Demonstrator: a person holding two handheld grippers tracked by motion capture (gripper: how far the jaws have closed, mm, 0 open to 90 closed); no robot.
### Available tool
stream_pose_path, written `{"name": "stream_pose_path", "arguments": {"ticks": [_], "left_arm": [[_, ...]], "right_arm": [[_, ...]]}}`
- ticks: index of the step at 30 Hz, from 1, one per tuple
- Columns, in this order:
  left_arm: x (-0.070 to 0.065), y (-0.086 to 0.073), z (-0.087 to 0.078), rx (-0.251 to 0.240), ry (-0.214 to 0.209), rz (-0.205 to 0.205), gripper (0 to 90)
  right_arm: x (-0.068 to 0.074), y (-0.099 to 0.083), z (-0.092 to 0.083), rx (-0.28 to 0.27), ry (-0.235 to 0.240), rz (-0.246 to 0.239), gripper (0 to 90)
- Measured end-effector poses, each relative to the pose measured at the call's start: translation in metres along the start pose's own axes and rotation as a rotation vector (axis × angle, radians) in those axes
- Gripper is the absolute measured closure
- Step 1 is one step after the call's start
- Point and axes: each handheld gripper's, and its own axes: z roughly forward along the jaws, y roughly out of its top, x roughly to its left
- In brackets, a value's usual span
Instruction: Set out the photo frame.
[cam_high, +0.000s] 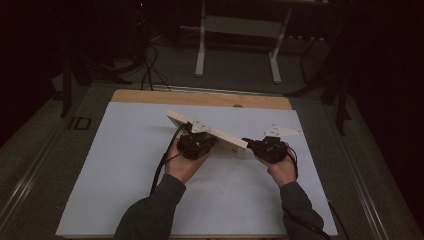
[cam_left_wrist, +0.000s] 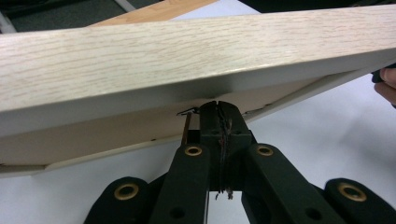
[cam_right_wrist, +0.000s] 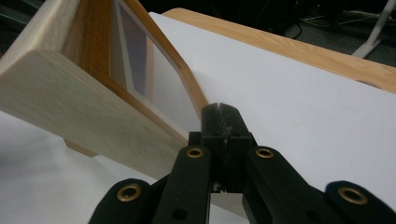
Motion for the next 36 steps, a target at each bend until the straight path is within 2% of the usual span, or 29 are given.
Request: {"name": "stream_pose_path", "arguments": {"ticks": [23, 36], "left_arm": [[-0.0003, 0.0015, 0.0008, 0.023, 0.011, 0.007, 90.0], [-0.0044, 0.0027, 0.002, 0.029, -0.004, 0.018, 90.0]], "right_arm": [[0.0048, -0.0005, -0.0015, 0.009, 0.031, -0.022, 90.0], [0.0101, -0.0003, -0.0034, 0.008, 0.058, -0.036, 90.0]]}}
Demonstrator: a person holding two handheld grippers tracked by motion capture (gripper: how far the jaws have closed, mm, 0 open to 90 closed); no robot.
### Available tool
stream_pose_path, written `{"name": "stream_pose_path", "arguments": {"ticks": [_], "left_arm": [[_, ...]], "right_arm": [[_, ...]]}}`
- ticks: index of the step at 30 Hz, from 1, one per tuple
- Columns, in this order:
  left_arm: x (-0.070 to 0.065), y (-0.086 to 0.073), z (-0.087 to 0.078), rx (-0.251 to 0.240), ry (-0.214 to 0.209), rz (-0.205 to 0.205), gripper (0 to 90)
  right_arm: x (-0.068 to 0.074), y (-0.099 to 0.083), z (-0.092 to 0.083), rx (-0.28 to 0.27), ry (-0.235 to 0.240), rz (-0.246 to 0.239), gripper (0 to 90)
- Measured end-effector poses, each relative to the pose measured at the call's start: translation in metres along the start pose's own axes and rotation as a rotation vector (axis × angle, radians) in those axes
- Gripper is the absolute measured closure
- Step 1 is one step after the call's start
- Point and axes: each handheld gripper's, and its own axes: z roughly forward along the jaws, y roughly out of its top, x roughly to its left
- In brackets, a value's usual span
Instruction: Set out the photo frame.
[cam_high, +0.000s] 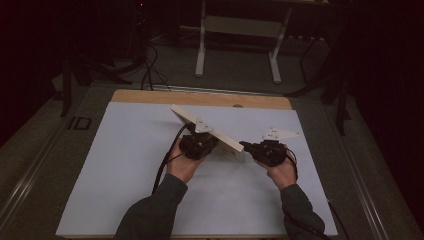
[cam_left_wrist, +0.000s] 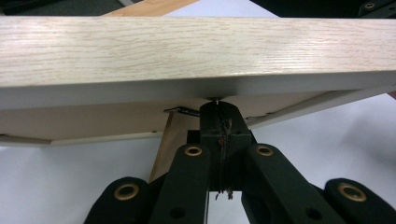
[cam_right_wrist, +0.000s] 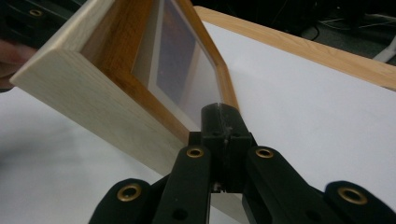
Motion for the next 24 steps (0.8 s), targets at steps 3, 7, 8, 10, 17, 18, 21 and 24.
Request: {"name": "stream_pose_path", "arguments": {"ticks": [3, 7, 8, 10, 17, 18, 21, 24], "left_arm": [[0.0, 0.0, 0.0, 0.001, 0.001, 0.002, 90.0], [0.0, 0.0, 0.0, 0.001, 0.0, 0.004, 90.0], [0.0, 0.001, 0.001, 0.001, 0.001, 0.004, 90.0], [0.0, 0.001, 0.001, 0.002, 0.003, 0.006, 90.0], [0.001, 0.002, 0.001, 0.003, 0.003, 0.017, 90.0], [0.001, 0.002, 0.001, 0.004, 0.002, 0.018, 90.0], [0.002, 0.002, 0.001, 0.005, 0.001, 0.024, 90.0], [0.002, 0.002, 0.001, 0.007, -0.003, 0.024, 90.0]], "right_arm": [[0.001, 0.0, -0.001, 0.003, 0.008, -0.004, 90.0], [0.003, -0.001, -0.001, 0.004, 0.015, -0.008, 90.0], [0.003, -0.001, -0.001, 0.003, 0.018, -0.01, 90.0], [0.005, -0.001, -0.001, 0.004, 0.02, -0.015, 90.0], [0.009, -0.001, -0.001, 0.011, 0.034, -0.029, 90.0], [0.01, -0.001, -0.001, 0.01, 0.036, -0.03, 90.0], [0.011, -0.001, 0.0, 0.009, 0.041, -0.034, 90.0], [0.012, -0.001, 0.0, 0.011, 0.043, -0.037, 90.0]]}}
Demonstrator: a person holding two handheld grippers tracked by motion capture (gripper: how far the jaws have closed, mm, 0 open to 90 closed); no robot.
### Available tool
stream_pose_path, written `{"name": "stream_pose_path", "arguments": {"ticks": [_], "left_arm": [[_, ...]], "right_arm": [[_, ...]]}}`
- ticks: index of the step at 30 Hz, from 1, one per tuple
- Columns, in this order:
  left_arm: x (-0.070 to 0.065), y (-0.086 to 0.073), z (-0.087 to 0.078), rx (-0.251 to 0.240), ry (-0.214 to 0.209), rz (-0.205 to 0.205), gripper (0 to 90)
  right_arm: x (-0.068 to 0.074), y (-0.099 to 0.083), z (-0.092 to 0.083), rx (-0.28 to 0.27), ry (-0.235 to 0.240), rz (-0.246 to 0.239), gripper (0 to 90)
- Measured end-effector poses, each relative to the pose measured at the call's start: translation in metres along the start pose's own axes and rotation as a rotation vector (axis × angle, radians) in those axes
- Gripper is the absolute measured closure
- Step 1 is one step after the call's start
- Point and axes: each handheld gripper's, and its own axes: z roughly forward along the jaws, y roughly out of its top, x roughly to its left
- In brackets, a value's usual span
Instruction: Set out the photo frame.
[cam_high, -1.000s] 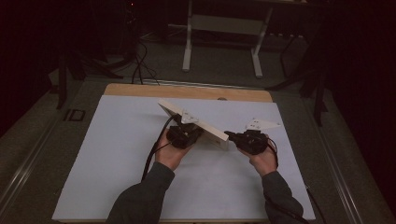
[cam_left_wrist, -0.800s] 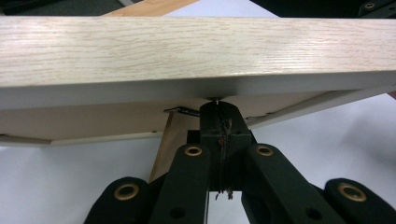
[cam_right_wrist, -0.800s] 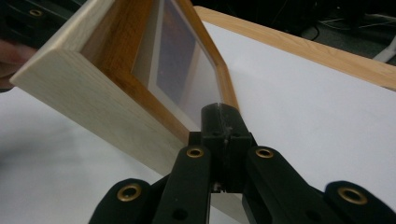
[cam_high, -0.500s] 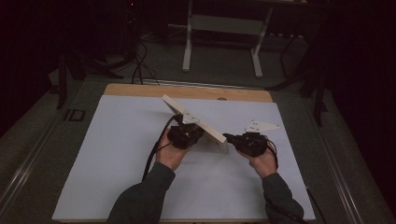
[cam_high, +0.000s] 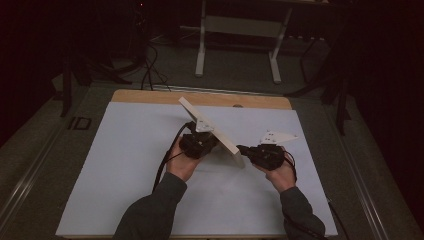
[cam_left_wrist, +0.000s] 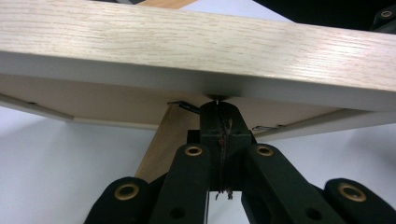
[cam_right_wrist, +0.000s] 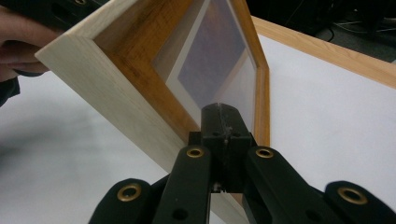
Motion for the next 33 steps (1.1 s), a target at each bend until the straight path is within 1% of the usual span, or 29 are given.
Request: {"name": "stream_pose_path", "arguments": {"ticks": [3, 7, 10, 14, 18, 20, 24, 29, 33], "left_arm": [[0.001, 0.001, 0.0, 0.002, -0.004, 0.001, 90.0], [0.002, 0.002, 0.001, 0.005, -0.008, 0.006, 90.0], [0.001, 0.002, -0.001, 0.007, -0.018, 0.019, 90.0], [-0.003, 0.002, -0.003, 0.009, -0.02, 0.033, 90.0], [-0.008, 0.002, -0.005, 0.012, -0.019, 0.058, 90.0], [-0.007, 0.002, -0.004, 0.009, -0.029, 0.057, 90.0], [-0.004, 0.002, -0.004, 0.002, -0.047, 0.074, 90.0], [-0.002, 0.003, -0.003, 0.005, -0.056, 0.087, 90.0], [0.001, 0.004, -0.003, 0.008, -0.072, 0.096, 90.0]], "right_arm": [[0.002, 0.0, 0.0, -0.001, 0.007, -0.001, 90.0], [0.005, 0.001, 0.001, 0.005, 0.018, -0.018, 90.0], [0.006, 0.001, 0.001, 0.006, 0.021, -0.018, 90.0], [0.008, 0.002, 0.002, 0.008, 0.028, -0.03, 90.0], [0.011, 0.003, 0.003, 0.003, 0.03, -0.036, 90.0], [0.011, 0.004, 0.003, 0.007, 0.03, -0.038, 90.0], [0.011, 0.004, 0.002, 0.007, 0.031, -0.04, 90.0], [0.012, 0.005, 0.003, 0.008, 0.034, -0.048, 90.0], [0.013, 0.005, 0.002, 0.011, 0.037, -0.051, 90.0]]}}
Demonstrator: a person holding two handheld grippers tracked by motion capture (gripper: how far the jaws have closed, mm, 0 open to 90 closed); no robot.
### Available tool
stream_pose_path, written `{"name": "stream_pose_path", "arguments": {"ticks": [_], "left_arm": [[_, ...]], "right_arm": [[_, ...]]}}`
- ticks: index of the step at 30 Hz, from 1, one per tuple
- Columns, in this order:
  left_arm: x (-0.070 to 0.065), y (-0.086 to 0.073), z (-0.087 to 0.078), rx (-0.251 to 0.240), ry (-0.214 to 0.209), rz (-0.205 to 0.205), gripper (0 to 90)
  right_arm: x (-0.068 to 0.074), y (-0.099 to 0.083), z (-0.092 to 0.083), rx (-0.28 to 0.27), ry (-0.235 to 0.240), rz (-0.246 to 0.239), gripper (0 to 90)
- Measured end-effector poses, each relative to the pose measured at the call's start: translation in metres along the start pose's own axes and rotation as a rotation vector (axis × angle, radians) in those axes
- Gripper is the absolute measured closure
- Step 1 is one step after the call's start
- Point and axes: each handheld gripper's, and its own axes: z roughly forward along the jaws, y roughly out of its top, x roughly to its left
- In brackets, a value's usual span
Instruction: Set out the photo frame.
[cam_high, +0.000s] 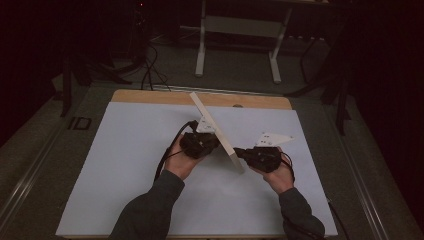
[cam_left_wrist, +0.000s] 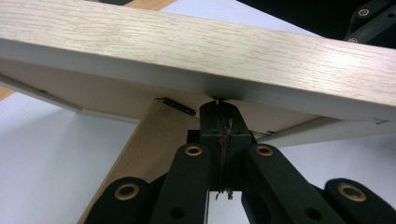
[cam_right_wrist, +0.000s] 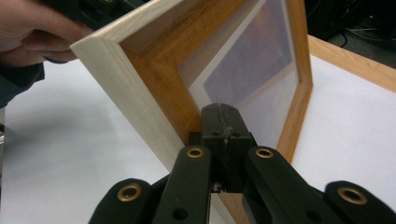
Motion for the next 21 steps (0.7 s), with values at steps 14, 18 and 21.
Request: {"name": "stream_pose_path", "arguments": {"ticks": [14, 18, 21], "left_arm": [[0.0062, 0.0005, -0.0009, 0.008, -0.024, 0.014, 90.0], [0.008, 0.0003, -0.0011, 0.007, -0.026, 0.008, 90.0], [0.0096, -0.0001, -0.0015, 0.008, -0.029, 0.006, 90.0]], "right_arm": [[0.0058, 0.0036, 0.0015, -0.009, 0.019, -0.021, 90.0], [0.0079, 0.0047, 0.0034, -0.012, 0.031, -0.022, 90.0], [0.0099, 0.0058, 0.005, -0.01, 0.034, -0.026, 90.0]]}}
